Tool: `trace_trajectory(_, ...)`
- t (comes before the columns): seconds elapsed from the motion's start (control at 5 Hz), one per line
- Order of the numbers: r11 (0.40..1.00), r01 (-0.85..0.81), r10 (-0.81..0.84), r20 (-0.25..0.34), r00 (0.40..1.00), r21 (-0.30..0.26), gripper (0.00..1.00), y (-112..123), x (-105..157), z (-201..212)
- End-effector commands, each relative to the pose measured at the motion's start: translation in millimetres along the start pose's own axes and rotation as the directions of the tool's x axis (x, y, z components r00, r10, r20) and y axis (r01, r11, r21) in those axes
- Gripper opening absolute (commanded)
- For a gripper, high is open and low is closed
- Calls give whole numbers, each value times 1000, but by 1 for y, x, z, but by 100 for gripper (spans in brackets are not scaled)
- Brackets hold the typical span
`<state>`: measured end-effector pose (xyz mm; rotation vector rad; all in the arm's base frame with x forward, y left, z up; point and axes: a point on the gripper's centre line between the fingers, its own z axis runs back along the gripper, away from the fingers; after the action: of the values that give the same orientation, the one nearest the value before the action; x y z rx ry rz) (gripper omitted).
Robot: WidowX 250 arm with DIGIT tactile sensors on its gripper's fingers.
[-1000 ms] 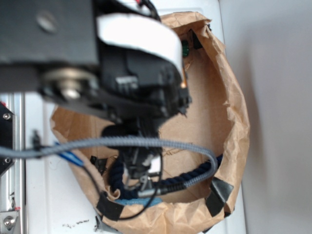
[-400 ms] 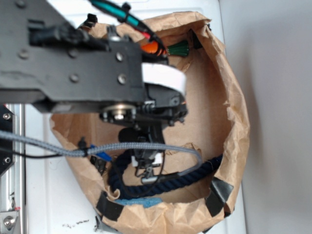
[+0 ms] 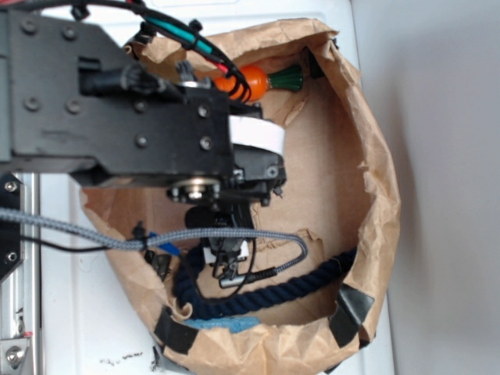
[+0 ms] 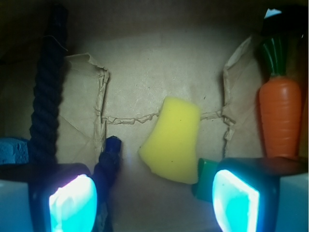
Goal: Grab the green sponge.
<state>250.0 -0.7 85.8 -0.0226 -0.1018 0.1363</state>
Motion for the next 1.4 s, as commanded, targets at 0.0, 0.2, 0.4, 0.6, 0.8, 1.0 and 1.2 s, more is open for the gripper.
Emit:
trace_trajectory(0.0,971,-233,237,77,969,-52,100,13,7,-18)
trace_trajectory(0.2,970,-233,239,88,967,-73,100,10,11,-36)
trace_trajectory(0.4,968,-244,248,93,964,-60,100,6,12,-54)
trace_trajectory(0.6,969,-243,247,126,961,-44,100,0,9,-59)
trace_trajectory(0.8,971,-234,239,162,957,-50,0,0,3,-63)
trace_trajectory(1.0,973,-225,229,197,953,-43,0,-1,-2,-60)
trace_trajectory(1.2,982,-184,187,212,959,-38,0,-4,-7,-49)
